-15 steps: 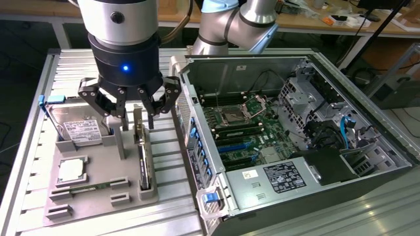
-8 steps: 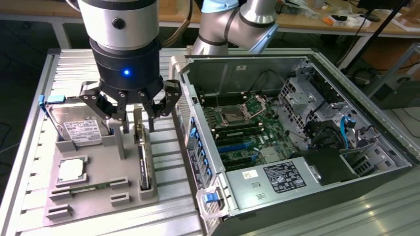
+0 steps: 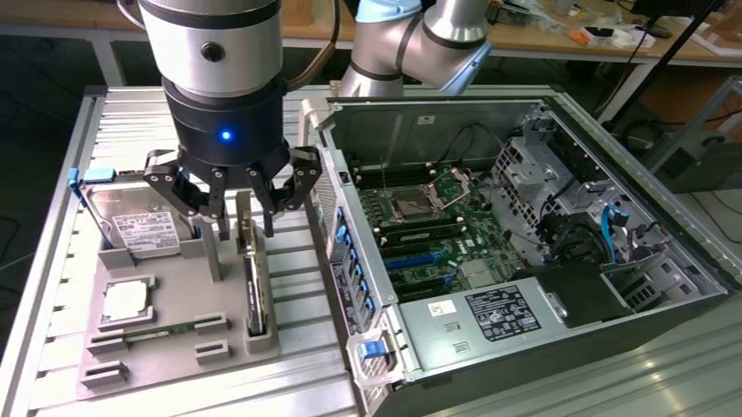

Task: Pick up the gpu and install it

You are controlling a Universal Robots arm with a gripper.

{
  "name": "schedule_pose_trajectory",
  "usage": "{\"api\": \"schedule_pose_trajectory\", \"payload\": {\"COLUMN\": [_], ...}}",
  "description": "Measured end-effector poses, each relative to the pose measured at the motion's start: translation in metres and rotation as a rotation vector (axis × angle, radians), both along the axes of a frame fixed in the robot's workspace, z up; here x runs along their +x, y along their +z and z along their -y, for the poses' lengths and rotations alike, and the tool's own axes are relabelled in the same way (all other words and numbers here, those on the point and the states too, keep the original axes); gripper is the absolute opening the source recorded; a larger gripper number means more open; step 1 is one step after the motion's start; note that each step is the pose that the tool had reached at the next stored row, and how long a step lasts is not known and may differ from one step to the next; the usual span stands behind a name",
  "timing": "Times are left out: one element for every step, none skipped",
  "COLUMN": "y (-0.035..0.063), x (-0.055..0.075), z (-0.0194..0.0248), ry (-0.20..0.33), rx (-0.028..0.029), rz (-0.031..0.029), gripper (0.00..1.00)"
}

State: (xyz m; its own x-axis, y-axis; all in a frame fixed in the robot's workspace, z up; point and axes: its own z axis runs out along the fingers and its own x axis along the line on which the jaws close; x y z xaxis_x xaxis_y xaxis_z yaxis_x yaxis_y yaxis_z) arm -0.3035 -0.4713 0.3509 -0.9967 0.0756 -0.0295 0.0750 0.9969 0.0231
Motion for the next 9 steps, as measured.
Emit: {"api": "schedule_pose_trajectory", "payload": {"y": [-0.0007, -0.0014, -0.0020, -0.0026, -0.0033, -0.0039, -0.0047, -0.0053, -0.0059], "x": [0.0001, 0.0003, 0.0004, 0.0005, 0.0006, 0.0007, 0.0008, 0.0009, 0.0010], "z": [0.0001, 0.0003, 0.0004, 0.0006, 0.0007, 0.0008, 0.0009, 0.0010, 0.0011], "ry": [0.000, 0.000, 0.000, 0.000, 0.000, 0.000, 0.000, 0.000, 0.000], "rx": [-0.0003, -0.0008, -0.0012, -0.0017, -0.0021, -0.0026, -0.0032, -0.0037, -0.0043], "rz": [0.0000, 0.0000, 0.0000, 0.0000, 0.0000, 0.0000, 0.0001, 0.0001, 0.0000], "gripper": [0.47, 0.47, 0.47, 0.47, 0.47, 0.47, 0.47, 0.47, 0.47]}}
